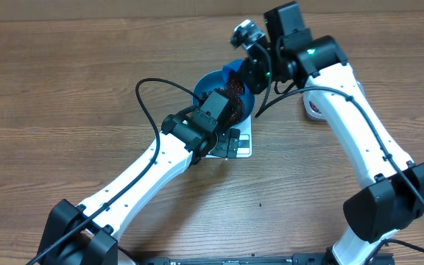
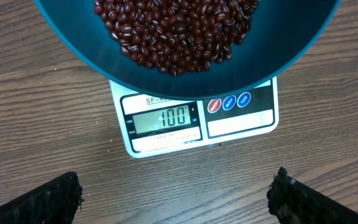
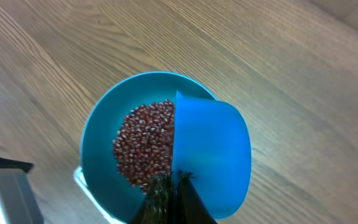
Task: Scoop item into bowl and weigh 150g on scale
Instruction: 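Tilt the scoop with the right gripper, pouring beans gradually into bowl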
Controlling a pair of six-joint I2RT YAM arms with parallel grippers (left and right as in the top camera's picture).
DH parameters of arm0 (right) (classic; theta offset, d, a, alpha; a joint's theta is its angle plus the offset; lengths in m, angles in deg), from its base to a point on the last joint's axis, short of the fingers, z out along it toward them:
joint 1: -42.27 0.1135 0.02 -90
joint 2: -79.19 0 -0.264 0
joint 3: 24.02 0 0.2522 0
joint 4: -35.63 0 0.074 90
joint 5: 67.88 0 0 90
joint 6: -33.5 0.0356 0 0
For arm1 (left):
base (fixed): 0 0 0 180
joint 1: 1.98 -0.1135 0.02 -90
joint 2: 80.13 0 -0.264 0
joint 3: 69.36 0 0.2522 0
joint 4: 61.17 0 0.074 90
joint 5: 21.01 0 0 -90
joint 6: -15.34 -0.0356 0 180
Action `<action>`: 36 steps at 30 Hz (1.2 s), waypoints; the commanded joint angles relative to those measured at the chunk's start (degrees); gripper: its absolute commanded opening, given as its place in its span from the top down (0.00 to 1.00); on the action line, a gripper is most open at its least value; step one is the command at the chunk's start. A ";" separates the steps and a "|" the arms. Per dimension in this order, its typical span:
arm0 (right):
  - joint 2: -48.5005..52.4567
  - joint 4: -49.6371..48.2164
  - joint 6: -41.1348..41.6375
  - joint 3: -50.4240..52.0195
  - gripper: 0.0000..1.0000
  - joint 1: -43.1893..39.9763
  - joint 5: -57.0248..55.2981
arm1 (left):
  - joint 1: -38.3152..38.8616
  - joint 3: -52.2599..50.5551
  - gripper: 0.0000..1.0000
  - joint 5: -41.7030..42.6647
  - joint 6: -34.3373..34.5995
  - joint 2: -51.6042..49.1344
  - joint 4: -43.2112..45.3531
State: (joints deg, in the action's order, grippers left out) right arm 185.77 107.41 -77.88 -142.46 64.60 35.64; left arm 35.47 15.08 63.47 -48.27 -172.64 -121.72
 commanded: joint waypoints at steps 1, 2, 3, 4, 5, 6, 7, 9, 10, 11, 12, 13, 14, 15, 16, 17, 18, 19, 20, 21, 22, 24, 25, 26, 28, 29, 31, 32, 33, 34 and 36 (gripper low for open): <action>-0.17 -0.79 -3.17 -1.68 0.96 2.16 -7.04 | 0.07 0.63 0.00 0.68 -1.09 -0.50 -0.07; -0.17 -0.83 -3.17 -1.68 0.96 2.51 -7.39 | 0.07 0.63 0.00 0.68 -1.11 -0.50 -0.07; -0.17 -0.87 -3.15 -1.68 0.96 2.78 -7.45 | 0.07 0.63 0.00 0.68 -1.09 -0.50 -0.07; -0.17 -0.90 -3.15 -1.68 0.96 2.86 -7.43 | 0.07 0.63 0.00 0.68 -1.11 -0.50 -0.07; -0.17 -0.90 -3.13 -1.68 0.96 2.97 -7.43 | 0.07 0.63 0.01 0.70 -1.09 -0.50 -0.07; -0.17 -0.90 -3.10 -1.68 0.96 2.97 -7.41 | 0.07 0.63 0.00 0.70 -1.09 -0.50 -0.07; -0.17 -0.90 -3.10 -1.68 0.96 2.97 -7.43 | 0.07 0.63 0.00 0.68 -1.09 -0.50 -0.07; -0.17 -0.90 -3.10 -1.68 0.96 2.97 -7.43 | 0.07 0.63 0.00 0.68 -1.09 -0.50 -0.07; -0.17 -0.90 -3.10 -1.68 0.96 2.97 -7.43 | 0.07 0.63 0.01 0.68 -1.09 -0.50 -0.07; -0.17 -0.90 -3.10 -1.68 0.96 2.97 -7.43 | 0.07 0.63 0.01 0.68 -1.09 -0.50 -0.07; -0.17 -0.90 -3.10 -1.68 0.96 2.97 -7.41 | 0.07 0.63 0.00 0.68 -1.11 -0.50 -0.07; -0.17 -0.90 -3.13 -1.68 0.96 2.97 -7.43 | 0.07 0.63 0.00 0.68 -1.09 -0.50 -0.07; -0.17 -0.92 -3.13 -1.68 0.96 2.97 -7.43 | 0.07 0.63 0.01 0.68 -1.09 -0.50 -0.07; -0.17 -0.94 -3.13 -1.68 0.96 2.97 -7.43 | 0.07 0.63 0.00 0.68 -1.09 -0.50 -0.07; -0.17 -0.94 -3.13 -1.68 0.96 2.97 -7.41 | 0.07 0.63 0.00 0.68 -1.09 -0.50 -0.07; -0.17 -0.94 -3.13 -1.68 0.96 2.97 -7.28 | 0.07 0.63 0.01 0.68 -1.09 -0.50 -0.07; -0.17 -0.94 -3.08 -1.68 0.96 2.97 -7.23 | 0.07 0.63 0.00 0.68 -1.09 -0.50 -0.07; -0.17 -0.94 -2.89 -1.68 0.96 2.97 -7.26 | 0.07 0.63 0.01 0.68 -1.09 -0.50 -0.07; -0.17 -0.94 -2.89 -1.68 0.96 2.97 -7.23 | 0.07 0.63 0.01 0.68 -1.09 -0.50 -0.07; -0.17 -0.94 -2.89 -1.68 0.96 2.97 -7.23 | 0.07 0.63 0.00 0.68 -1.09 -0.50 -0.07; -0.17 -0.94 -2.89 -1.68 0.96 2.97 -7.23 | 0.07 0.63 0.00 0.68 -1.11 -0.50 -0.07; -0.17 -0.96 -2.89 -1.68 0.96 2.97 -7.23 | 0.07 0.63 0.01 0.68 -1.11 -0.50 -0.07; -0.17 -0.96 -2.89 -1.68 0.96 2.97 -7.23 | 0.07 0.63 0.00 0.68 -1.11 -0.50 -0.07; -0.17 -0.98 -2.89 -1.68 0.96 2.97 -7.21 | 0.07 0.63 0.01 0.68 -1.09 -0.50 -0.07; -0.17 -1.07 -2.89 -1.68 0.96 2.97 -6.51 | 0.07 0.63 0.00 0.68 -1.09 -0.50 -0.07; -0.17 -1.18 -2.86 -1.68 0.96 2.97 -6.03 | 0.07 0.63 0.00 0.68 -1.11 -0.50 -0.07; -0.17 -1.42 -2.73 -1.68 0.96 2.97 -5.33 | 0.07 0.63 0.01 0.70 -1.09 -0.50 -0.07; -0.17 -1.57 -2.69 -1.68 0.96 2.97 -5.29 | 0.07 0.63 0.00 0.68 -1.09 -0.50 -0.07; -0.17 -1.77 -2.69 -1.68 0.96 2.97 -5.29 | 0.07 0.63 0.00 0.68 -1.11 -0.50 -0.07; -0.17 -1.86 -2.69 -1.68 0.96 2.97 -5.29 | 0.07 0.63 0.00 0.68 -1.11 -0.50 -0.07; -0.17 -2.05 -2.67 -1.68 0.96 2.97 -5.29 | 0.07 0.63 0.00 0.68 -1.09 -0.50 -0.07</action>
State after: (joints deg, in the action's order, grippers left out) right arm 185.77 105.94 -80.55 -142.46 67.74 29.52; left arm 35.47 15.08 63.47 -48.27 -172.64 -121.72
